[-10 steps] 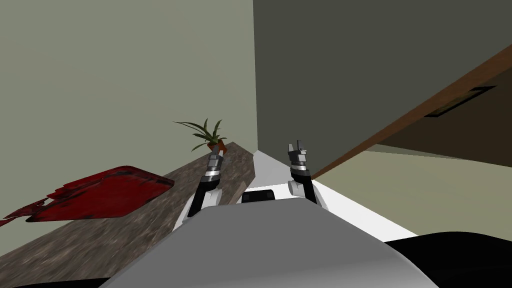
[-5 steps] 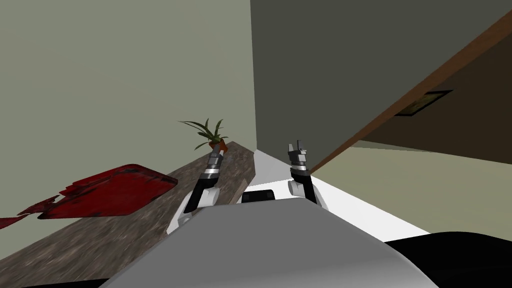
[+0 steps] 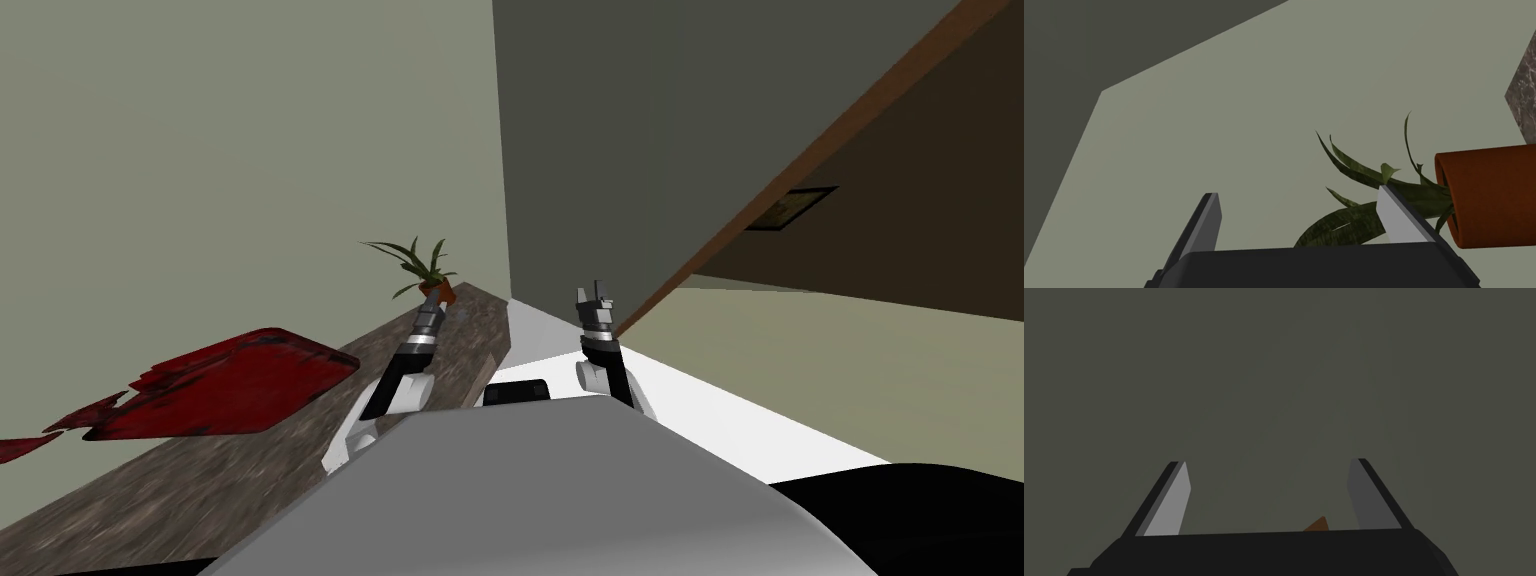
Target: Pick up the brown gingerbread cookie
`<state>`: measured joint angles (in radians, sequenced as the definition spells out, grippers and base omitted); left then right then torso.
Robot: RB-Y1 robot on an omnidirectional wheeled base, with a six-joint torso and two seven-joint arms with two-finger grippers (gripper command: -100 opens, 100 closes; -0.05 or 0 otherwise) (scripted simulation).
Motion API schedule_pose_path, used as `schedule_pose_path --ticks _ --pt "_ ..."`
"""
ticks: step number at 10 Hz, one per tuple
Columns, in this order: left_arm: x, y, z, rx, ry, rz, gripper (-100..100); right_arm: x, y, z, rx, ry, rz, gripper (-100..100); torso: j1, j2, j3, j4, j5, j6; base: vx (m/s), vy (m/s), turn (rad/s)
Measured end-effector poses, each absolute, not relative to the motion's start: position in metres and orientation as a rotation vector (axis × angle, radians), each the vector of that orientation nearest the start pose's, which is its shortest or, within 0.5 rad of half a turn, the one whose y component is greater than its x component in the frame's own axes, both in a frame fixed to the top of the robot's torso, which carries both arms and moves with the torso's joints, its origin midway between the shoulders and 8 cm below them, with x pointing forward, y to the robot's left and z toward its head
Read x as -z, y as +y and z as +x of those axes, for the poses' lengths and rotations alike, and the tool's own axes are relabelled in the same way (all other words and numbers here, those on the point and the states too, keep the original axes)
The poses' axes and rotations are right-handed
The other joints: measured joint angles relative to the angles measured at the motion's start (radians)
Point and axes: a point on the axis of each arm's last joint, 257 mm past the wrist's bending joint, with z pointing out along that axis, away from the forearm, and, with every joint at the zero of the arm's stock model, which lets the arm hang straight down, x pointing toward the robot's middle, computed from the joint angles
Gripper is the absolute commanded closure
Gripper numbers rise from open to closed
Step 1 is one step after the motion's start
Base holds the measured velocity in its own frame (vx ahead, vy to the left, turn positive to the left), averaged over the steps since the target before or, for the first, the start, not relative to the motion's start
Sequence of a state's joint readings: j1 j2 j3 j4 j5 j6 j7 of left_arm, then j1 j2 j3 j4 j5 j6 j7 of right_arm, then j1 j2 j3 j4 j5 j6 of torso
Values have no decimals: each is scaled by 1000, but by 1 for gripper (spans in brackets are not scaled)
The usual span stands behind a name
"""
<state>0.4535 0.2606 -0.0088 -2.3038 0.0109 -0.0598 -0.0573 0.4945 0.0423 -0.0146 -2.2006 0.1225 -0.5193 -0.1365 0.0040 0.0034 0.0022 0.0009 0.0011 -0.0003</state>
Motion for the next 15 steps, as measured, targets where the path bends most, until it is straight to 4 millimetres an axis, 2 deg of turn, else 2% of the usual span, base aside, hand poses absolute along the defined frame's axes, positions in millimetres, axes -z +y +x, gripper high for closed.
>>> schedule_pose_path --ticks 7,15 --pt "71 286 414 1074 1187 -846 -100 7 -275 357 -1329 654 710 0 -2 -2 -1 -1 0 0 -45 32 -91" --pt "120 320 415 961 1308 -1016 -100 7 -275 357 -1329 654 710 0 -2 -4 -2 -1 -1 0 -16 18 -108"
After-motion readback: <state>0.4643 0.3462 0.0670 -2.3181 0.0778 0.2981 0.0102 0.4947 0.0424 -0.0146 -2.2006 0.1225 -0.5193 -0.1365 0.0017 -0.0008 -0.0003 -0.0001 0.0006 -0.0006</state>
